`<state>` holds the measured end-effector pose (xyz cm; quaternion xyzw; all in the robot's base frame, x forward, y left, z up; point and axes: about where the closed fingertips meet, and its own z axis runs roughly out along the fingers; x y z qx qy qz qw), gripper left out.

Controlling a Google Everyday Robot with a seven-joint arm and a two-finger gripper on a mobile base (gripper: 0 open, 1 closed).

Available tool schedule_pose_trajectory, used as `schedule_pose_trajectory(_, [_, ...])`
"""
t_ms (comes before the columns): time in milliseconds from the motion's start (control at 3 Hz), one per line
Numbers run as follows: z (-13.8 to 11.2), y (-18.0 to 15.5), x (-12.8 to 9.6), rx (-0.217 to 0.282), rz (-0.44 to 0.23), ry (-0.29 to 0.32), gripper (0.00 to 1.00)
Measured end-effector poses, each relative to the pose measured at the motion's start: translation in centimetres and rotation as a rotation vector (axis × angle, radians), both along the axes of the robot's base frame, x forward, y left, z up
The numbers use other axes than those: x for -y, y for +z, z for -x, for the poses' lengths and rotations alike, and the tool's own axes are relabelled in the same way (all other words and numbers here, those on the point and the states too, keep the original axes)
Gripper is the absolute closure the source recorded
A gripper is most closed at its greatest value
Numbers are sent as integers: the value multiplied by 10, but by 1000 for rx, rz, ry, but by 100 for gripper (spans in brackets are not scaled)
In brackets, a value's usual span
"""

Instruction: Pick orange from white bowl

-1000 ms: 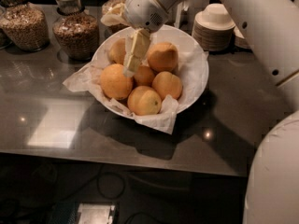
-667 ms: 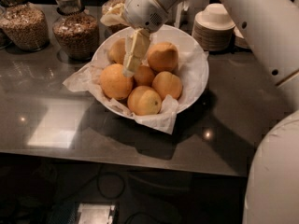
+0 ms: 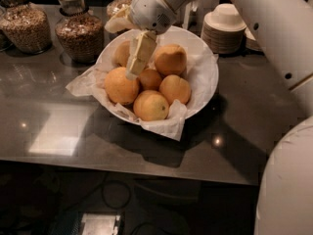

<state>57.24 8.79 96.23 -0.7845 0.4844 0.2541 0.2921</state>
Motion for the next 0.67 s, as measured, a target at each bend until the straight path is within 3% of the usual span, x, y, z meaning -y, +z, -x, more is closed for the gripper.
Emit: schedule_pose_trajectory(667, [-4,2,3,16,18,-26,9])
